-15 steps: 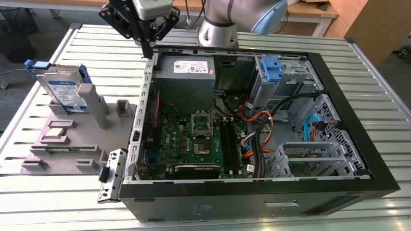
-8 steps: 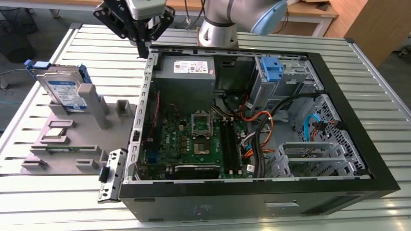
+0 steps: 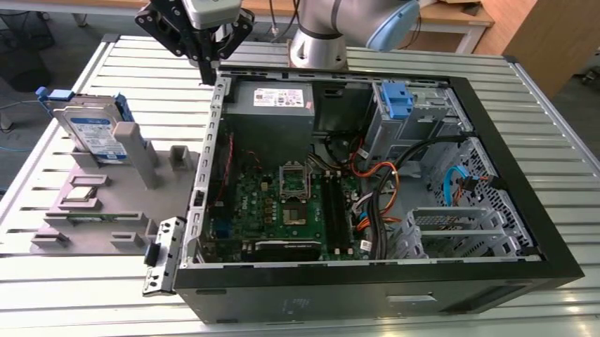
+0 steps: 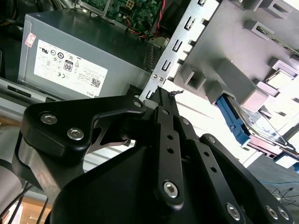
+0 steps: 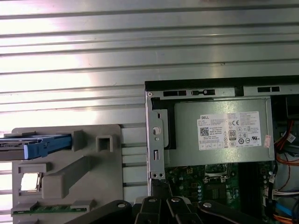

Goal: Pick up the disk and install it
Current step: 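Reach for the disk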

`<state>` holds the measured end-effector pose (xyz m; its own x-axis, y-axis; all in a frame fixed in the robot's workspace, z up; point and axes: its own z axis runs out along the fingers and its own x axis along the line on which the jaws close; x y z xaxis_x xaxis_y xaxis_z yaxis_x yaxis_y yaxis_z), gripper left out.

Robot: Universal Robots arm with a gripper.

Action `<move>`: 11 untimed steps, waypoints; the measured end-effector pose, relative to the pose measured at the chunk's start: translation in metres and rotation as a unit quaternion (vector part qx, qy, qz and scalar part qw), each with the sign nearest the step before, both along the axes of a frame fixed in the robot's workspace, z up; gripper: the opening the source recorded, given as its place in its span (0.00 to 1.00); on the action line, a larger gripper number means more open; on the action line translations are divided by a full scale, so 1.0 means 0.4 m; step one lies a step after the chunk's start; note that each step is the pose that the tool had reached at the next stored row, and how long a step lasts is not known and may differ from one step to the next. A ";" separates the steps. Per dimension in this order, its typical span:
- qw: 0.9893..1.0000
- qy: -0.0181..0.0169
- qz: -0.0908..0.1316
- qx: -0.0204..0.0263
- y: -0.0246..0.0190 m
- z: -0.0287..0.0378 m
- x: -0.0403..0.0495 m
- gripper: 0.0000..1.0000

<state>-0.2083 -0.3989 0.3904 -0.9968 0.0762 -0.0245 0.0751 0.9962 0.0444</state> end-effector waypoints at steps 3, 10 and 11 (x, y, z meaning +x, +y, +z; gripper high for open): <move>1.000 0.000 0.000 0.000 0.000 0.000 0.000 0.10; 1.000 0.000 0.000 0.000 0.000 0.000 -0.001 0.10; 1.000 0.000 0.000 0.000 0.000 0.000 -0.002 0.10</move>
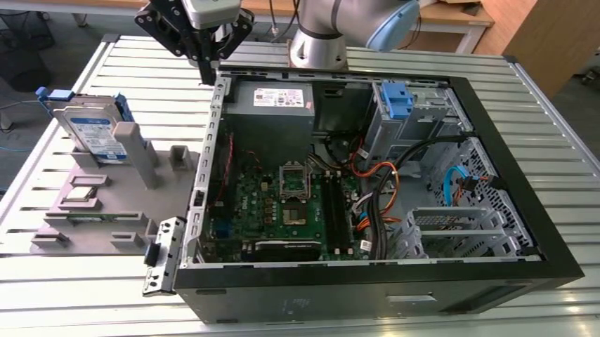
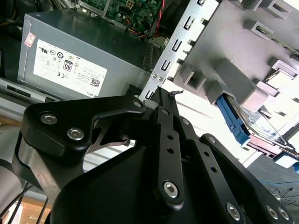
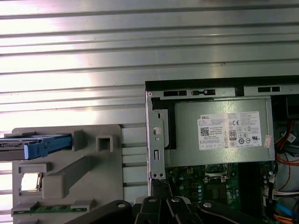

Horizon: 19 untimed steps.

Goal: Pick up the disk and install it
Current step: 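Reach for the disk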

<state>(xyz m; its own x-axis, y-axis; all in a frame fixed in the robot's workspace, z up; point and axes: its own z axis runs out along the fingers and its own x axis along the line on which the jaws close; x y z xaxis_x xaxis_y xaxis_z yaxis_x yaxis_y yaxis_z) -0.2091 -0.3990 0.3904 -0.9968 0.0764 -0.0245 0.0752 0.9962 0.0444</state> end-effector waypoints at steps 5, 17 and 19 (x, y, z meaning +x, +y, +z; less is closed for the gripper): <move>1.000 0.000 0.000 0.000 0.000 0.000 -0.008 0.10; 1.000 0.000 0.000 0.000 0.000 0.000 -0.013 0.10; 1.000 0.000 0.000 0.000 0.000 0.000 -0.015 0.10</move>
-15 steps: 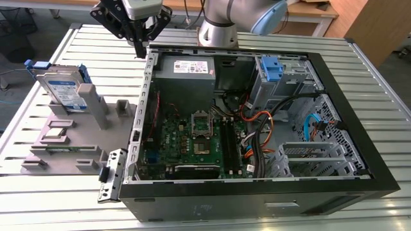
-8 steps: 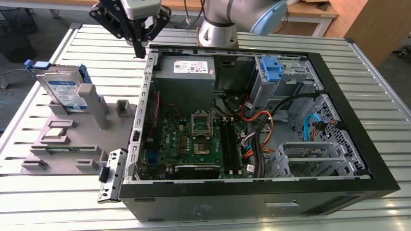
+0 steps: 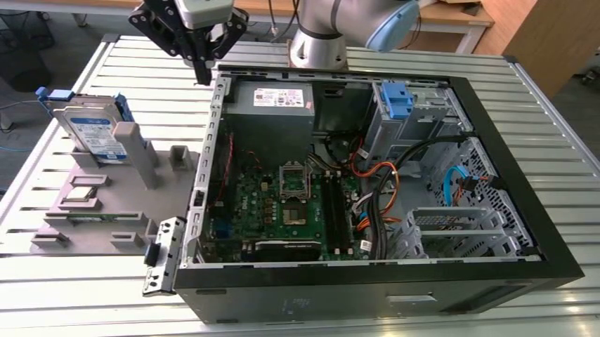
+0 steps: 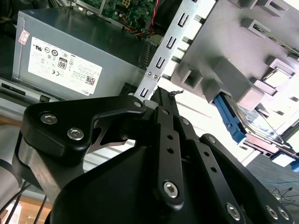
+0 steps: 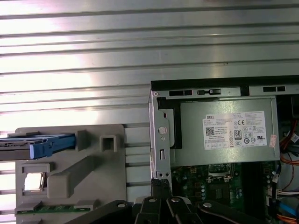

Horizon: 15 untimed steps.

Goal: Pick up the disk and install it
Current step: 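Reach for the disk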

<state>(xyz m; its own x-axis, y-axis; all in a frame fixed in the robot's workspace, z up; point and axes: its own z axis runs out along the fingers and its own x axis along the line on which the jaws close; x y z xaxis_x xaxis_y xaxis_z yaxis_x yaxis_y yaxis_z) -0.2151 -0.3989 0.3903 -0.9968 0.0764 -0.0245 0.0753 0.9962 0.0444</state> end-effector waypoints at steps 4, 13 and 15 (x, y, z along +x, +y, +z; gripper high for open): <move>1.000 0.000 0.000 0.000 0.000 0.000 -0.007 0.10; 1.000 0.000 0.000 0.000 0.000 0.000 -0.019 0.10; 1.000 0.000 0.000 0.000 0.000 0.000 -0.019 0.10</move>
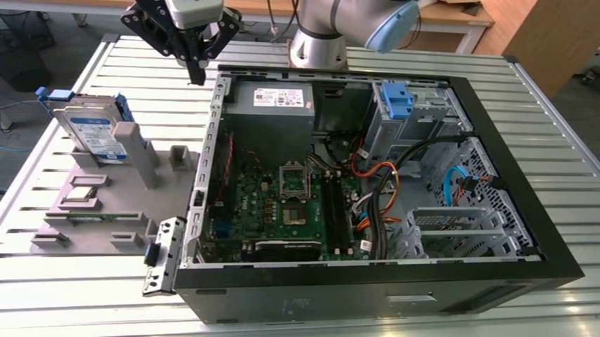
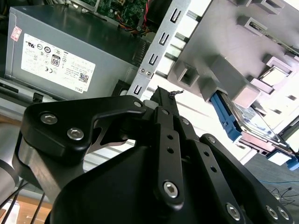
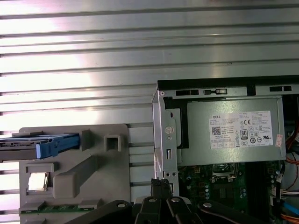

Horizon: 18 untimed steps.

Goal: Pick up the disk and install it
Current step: 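Reach for the disk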

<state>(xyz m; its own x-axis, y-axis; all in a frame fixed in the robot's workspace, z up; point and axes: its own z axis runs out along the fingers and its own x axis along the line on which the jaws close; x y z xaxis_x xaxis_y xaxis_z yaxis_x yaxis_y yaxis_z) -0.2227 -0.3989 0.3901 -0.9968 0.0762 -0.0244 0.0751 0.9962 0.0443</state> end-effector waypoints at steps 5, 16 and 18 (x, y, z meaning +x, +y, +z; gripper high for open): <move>1.000 0.000 0.000 0.000 0.000 0.000 0.000 0.10; 1.000 0.000 0.000 0.000 0.000 -0.002 -0.039 0.10; 1.000 0.000 0.000 0.000 0.000 -0.003 -0.049 0.10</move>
